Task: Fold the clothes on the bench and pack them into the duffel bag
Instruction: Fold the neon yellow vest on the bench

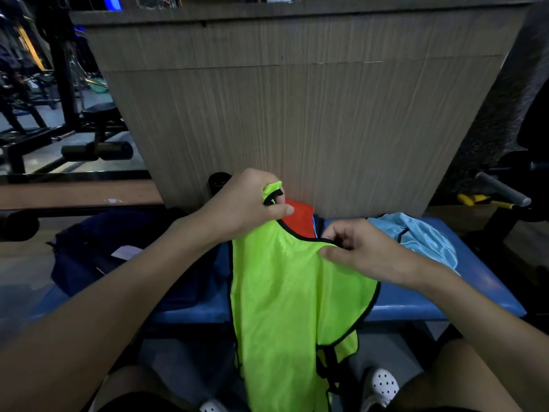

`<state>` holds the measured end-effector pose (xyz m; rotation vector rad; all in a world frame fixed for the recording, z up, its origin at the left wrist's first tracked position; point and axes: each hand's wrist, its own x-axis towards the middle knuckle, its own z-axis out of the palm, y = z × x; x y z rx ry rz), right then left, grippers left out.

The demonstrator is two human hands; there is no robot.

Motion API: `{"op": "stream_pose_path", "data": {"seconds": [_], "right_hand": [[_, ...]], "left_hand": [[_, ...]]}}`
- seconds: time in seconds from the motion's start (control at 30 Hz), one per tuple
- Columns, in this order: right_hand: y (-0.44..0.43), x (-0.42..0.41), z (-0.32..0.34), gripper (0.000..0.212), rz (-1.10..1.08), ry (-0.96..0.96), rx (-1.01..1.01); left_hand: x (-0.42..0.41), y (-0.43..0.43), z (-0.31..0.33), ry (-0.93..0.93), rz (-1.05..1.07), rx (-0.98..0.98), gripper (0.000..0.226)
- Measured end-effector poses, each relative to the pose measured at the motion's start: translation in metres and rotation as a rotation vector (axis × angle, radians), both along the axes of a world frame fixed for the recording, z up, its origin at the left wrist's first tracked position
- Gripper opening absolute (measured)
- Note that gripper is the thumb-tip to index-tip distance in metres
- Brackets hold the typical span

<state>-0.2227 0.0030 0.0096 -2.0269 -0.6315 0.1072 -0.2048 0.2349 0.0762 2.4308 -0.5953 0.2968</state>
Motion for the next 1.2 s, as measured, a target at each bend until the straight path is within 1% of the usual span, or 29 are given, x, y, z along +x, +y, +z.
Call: {"op": "stream_pose_path", "data": {"seconds": [0.1,0.17,0.23,0.27,0.33,0.4,0.5,0.53,0.57,0.63,0.7,0.77,0.83,0.9,0.93,1.0,1.1,1.13,1.2], "right_hand": [[-0.003,0.001,-0.002,0.018,0.031,0.033,-0.055],[-0.01,-0.001,-0.004,0.02,0.026,0.058,-0.086],[-0.017,-0.001,-0.004,0.024,0.008,0.046,-0.132],[-0.02,-0.002,-0.003,0.024,-0.002,0.028,-0.15],[-0.021,-0.002,0.002,0.025,-0.013,-0.027,-0.161],[-0.017,-0.002,0.01,0.023,-0.009,-0.103,-0.138],[-0.001,-0.003,0.026,0.011,0.012,-0.155,-0.055],[0.004,-0.004,0.03,0.006,0.019,-0.153,-0.027],[0.008,-0.004,0.033,0.003,0.018,-0.142,-0.001],[0.012,-0.004,0.039,0.003,0.005,-0.113,0.046],[0.012,-0.004,0.042,0.002,-0.003,-0.092,0.065],[0.007,-0.006,0.044,0.006,-0.002,-0.028,0.092],[-0.003,-0.006,0.043,0.013,-0.014,0.043,0.118],[-0.014,-0.005,0.042,0.018,-0.051,0.065,0.143],[-0.019,-0.005,0.042,0.017,-0.067,0.073,0.168],[-0.023,-0.004,0.044,0.016,-0.065,0.079,0.205],[-0.018,-0.005,0.049,0.017,-0.011,0.071,0.208],[-0.015,-0.005,0.051,0.017,0.014,0.075,0.204],[-0.007,-0.006,0.054,0.018,0.064,0.078,0.181]], "left_hand": [[0.007,0.006,0.0,-0.095,0.029,0.003,0.02],[0.013,0.015,0.0,-0.172,0.066,0.045,0.017],[0.019,0.025,0.002,-0.23,0.128,0.054,0.014],[0.021,0.029,0.002,-0.228,0.158,0.036,0.012],[0.021,0.034,0.003,-0.18,0.163,-0.004,0.011],[0.013,0.026,0.005,-0.073,0.087,-0.032,0.01],[-0.004,0.0,0.002,0.178,-0.112,-0.046,0.033],[-0.007,-0.007,-0.002,0.236,-0.175,-0.028,0.036],[-0.01,-0.013,-0.006,0.267,-0.232,-0.011,0.033],[-0.012,-0.019,-0.014,0.305,-0.307,-0.065,0.022],[-0.013,-0.019,-0.018,0.32,-0.317,-0.155,0.014],[-0.011,-0.016,-0.019,0.287,-0.298,-0.182,0.011],[-0.003,-0.009,-0.021,0.204,-0.21,-0.169,0.013],[0.01,0.003,-0.023,0.117,-0.043,-0.154,0.017],[0.014,0.008,-0.023,0.105,0.024,-0.147,0.016],[0.012,0.014,-0.02,0.174,0.028,-0.18,0.012],[0.003,0.007,-0.015,0.376,-0.15,-0.234,0.045],[0.0,0.0,-0.013,0.418,-0.205,-0.239,0.051],[-0.004,-0.014,-0.014,0.414,-0.256,-0.224,0.056]]}}
